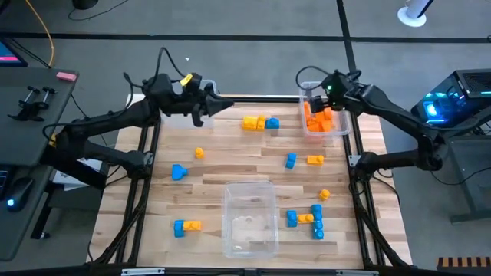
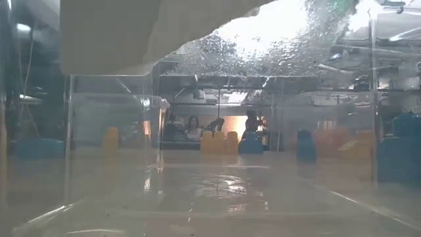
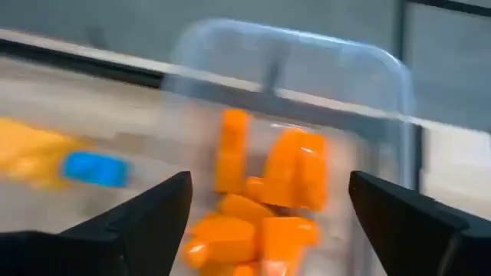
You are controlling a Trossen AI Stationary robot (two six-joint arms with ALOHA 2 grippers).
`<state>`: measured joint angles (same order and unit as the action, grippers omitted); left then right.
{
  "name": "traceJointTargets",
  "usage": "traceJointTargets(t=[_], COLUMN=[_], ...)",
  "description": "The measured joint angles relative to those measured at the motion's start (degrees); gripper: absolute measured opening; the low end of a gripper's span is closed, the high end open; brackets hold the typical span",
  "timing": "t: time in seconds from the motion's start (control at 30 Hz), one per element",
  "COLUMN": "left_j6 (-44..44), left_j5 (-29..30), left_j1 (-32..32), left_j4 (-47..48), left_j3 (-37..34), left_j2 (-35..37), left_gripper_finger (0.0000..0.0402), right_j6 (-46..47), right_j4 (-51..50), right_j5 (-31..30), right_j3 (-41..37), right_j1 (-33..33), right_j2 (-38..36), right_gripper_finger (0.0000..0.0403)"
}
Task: Sort blocks
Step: Put the yellow game piece into the bottom transparent bin
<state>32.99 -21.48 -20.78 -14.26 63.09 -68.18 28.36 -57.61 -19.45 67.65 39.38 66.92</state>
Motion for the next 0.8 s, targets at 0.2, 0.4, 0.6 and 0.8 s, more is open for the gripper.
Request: traceJointTargets(t=[0.2,0.4,0.6,0.8], left_j6=[-0.7,-2.6,-3.3,-5.1], left_j5=[0.0,0.0,0.0,0.0], left_j1=[1.7,3.3,2.9,1.4], left_j4=[-0.6,-0.1,-0.1,0.2], left_j3=[0.0,0.0,0.0,0.0], left_j2=[1.7,1.8,1.8,1.8], left_gripper_finger=[0.0,0.0,0.0,0.0], right_j6=[-8.8,-0.6,6.0,-1.9], right_j4=[0.8,-4.1,-4.2,-3.6], right_j5=[31.3,36.5,29.2,21.1], right_j3=[2.8,0.6,0.5,0.4], right_j1=[-9.1,-34.9,-60.2,-72.6], right_j2=[-2.8,-3.1,1.7,10.9], right_gripper_finger=[0.0353,0.0354,0.0354,0.0355])
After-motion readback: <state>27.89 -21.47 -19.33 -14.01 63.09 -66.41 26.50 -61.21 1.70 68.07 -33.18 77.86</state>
